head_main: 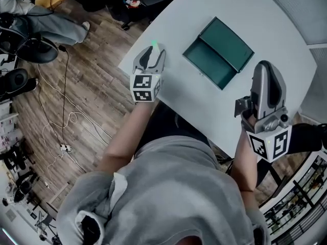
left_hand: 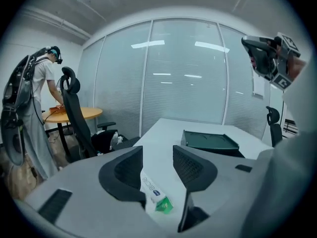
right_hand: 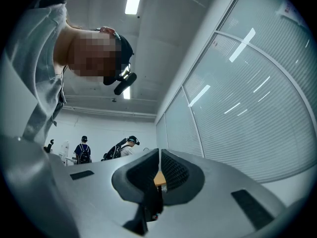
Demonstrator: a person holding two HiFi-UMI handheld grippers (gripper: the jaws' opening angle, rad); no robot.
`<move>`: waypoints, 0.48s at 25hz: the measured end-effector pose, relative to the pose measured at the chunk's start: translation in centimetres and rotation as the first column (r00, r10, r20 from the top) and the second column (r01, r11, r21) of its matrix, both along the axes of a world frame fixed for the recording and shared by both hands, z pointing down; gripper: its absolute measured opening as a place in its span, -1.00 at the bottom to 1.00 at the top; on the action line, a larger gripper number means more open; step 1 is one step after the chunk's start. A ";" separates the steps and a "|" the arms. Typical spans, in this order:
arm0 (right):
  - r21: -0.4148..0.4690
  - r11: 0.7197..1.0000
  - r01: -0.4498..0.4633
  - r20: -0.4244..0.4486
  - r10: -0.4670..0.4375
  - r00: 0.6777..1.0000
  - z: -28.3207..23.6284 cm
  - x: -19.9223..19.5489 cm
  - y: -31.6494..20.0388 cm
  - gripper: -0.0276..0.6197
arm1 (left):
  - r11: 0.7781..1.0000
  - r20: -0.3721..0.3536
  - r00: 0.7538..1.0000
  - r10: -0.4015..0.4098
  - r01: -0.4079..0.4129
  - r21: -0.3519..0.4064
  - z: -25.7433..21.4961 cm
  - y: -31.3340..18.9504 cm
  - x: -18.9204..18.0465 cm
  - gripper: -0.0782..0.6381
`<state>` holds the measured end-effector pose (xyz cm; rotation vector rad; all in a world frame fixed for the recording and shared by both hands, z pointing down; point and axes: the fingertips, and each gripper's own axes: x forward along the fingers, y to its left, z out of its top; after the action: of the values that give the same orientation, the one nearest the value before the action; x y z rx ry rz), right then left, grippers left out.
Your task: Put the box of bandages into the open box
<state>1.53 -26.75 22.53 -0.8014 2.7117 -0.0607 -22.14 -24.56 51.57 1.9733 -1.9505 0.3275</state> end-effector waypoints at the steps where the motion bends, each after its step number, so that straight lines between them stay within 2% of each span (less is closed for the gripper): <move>1: -0.005 1.000 -0.006 -0.003 0.006 1.000 0.2 0.3 -0.2 -0.76 | 1.000 0.003 1.000 -0.004 0.004 -0.028 1.2 -0.1 0.3 -0.23; 6: -0.027 0.999 -0.031 -0.017 0.031 0.999 1.3 1.1 -1.3 -0.76 | 0.985 -0.010 0.997 -0.075 0.073 -0.156 5.9 -1.1 0.1 0.03; 10: -0.038 0.999 -0.038 -0.019 0.037 0.999 1.7 1.1 -2.0 -0.76 | 0.971 -0.054 0.991 -0.119 0.105 -0.217 7.6 -1.5 0.0 0.04; 12: -0.038 0.999 -0.035 -0.018 0.035 0.999 1.9 1.0 -2.2 -0.76 | 0.964 -0.062 0.988 -0.141 0.123 -0.236 8.3 -1.4 -0.2 -0.02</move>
<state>2.58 -28.96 24.42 -0.8637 2.7190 -0.0982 -22.35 -25.94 59.83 1.6762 -1.8886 0.4156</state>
